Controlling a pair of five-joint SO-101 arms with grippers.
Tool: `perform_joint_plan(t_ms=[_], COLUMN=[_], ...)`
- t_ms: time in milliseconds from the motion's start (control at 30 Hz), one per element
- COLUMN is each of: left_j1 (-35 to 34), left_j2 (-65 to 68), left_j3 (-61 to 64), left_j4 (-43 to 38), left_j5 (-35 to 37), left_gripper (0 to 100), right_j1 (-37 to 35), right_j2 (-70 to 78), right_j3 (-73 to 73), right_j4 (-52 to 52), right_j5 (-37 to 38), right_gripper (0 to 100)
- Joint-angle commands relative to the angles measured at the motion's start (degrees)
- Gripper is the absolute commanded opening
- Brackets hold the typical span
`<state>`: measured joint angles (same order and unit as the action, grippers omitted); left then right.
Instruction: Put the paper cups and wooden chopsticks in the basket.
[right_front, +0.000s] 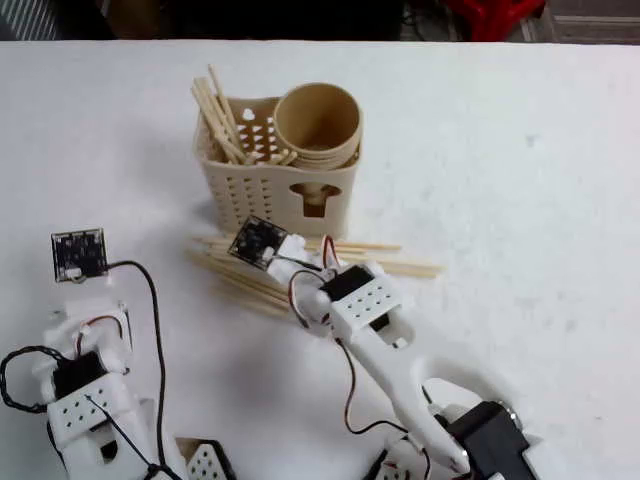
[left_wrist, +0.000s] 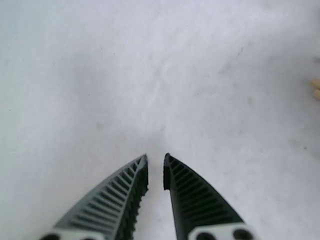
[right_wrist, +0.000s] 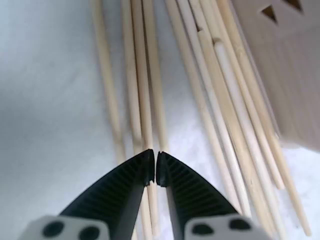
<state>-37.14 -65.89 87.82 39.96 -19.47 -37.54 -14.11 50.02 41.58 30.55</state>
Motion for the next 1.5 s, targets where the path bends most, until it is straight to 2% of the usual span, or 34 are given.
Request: perform_joint_plan(t_ms=[0,100,167,267,367,467,700,967,1067,1167,1267,1367,1467], left_j1=[0.7,0.7,0.7,0.7,0.7,0.7,0.7,0.7,0.7,0.7,0.7,0.7,0.7], left_j2=[-0.7,-0.7,-0.7,-0.7,-0.7,-0.7,-0.7,-0.7,-0.7,-0.7,-0.7,-0.7,-0.7], left_j3=[-0.3,-0.3,-0.3,-0.3,-0.3,-0.3,-0.3,-0.3,-0.3,-0.3,-0.3,-0.3,-0.3], left_j4=[-1.4,-1.4,-1.4,-1.4,-1.4,-1.4,-1.4,-1.4,-1.4,-1.4,-1.4,-1.4,-1.4], left_j5=[-0.4,-0.4,-0.4,-0.4,-0.4,-0.4,-0.4,-0.4,-0.4,-0.4,-0.4,-0.4,-0.4], left_gripper=[8,8,8,8,8,8,8,8,8,8,8,8,8], right_j1=[0.3,0.4,0.4,0.4,0.4,0.8,2.9,0.3,-1.5,-4.4,-7.3,-8.5,-7.9], right_j2=[3.9,8.1,10.1,11.4,11.5,11.0,-3.8,-19.6,-17.5,-11.6,-4.5,1.5,6.6], right_j3=[-1.1,-3.1,-4.0,-4.3,-4.3,-4.5,-3.6,0.0,0.3,-0.2,-0.2,-0.2,-1.7], right_j4=[-2.9,-3.2,-3.2,-3.2,-2.9,-2.8,3.6,8.0,8.0,7.7,5.7,3.5,2.0], right_j5=[0.8,0.8,0.8,0.8,0.8,0.8,0.2,-1.3,-1.3,-1.1,3.7,7.6,7.5], right_gripper=[7.7,14.3,15.2,10.9,1.7,1.7,1.6,1.8,3.6,12.9,21.2,23.0,22.9])
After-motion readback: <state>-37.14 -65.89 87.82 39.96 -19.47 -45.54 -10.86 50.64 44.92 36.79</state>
